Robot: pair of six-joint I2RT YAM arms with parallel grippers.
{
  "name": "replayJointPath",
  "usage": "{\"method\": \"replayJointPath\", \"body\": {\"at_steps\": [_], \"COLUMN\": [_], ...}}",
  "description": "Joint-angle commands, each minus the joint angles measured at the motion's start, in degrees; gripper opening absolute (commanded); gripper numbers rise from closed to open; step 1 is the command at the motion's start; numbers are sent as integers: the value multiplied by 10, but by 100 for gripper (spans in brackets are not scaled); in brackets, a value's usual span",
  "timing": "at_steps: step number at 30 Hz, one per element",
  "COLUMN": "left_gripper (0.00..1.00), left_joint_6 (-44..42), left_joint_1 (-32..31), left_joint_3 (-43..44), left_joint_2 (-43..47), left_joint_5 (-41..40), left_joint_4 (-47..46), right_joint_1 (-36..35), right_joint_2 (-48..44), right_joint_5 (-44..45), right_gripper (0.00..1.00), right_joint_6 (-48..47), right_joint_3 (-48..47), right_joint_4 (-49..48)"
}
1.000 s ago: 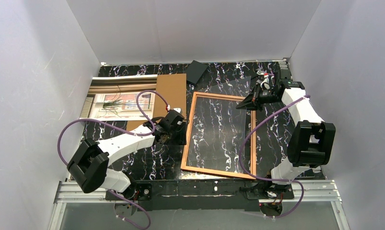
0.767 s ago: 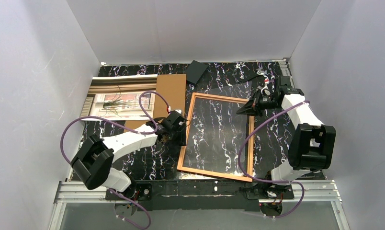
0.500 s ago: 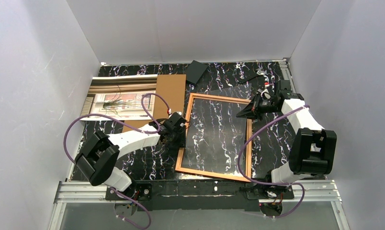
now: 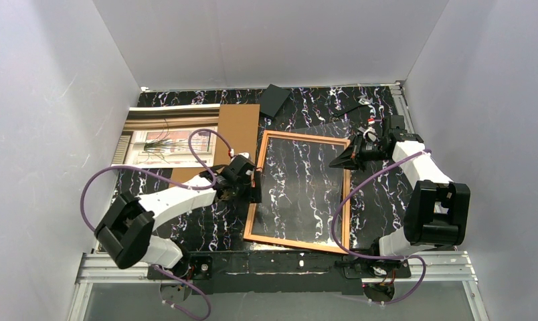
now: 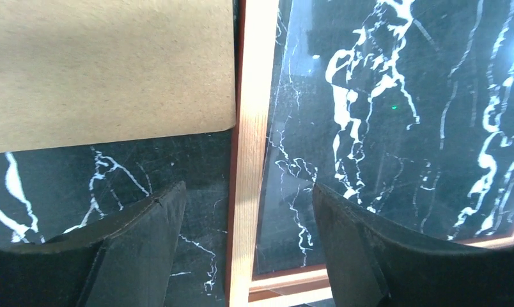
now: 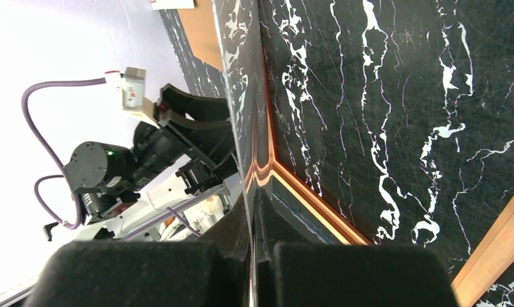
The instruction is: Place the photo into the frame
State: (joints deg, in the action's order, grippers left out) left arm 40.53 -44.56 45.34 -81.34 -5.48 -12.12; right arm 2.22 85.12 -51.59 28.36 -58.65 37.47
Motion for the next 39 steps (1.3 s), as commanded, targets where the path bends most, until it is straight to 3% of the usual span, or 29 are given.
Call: {"method": "replayJointPath", "body": {"at_steps": [1, 8, 26, 32, 39], "left_gripper": [70, 72, 69, 75, 74], "left_joint_6": [4, 13, 27, 45, 73], "left_joint_1": [30, 70, 94, 119, 144], "left_joint_3": [-10, -33, -39, -50, -63], "left_joint_2": [63, 108, 34, 44, 50], "left_joint_5": [-1, 31, 90, 101, 132], "left_joint_4": [59, 55, 11, -9, -39], "right_joint_1": [-2, -2, -11, -13, -19], "right_joint_2": [-9, -27, -23, -38, -48], "right_joint_5": [-34, -51, -70, -79, -86], "right_gripper": [1, 1, 1, 1, 1], "right_joint_6": [7, 53, 70, 88, 96], "right_joint_3": [-25, -34, -12, 3, 27], "right_joint_4": [1, -27, -47, -59, -73]}}
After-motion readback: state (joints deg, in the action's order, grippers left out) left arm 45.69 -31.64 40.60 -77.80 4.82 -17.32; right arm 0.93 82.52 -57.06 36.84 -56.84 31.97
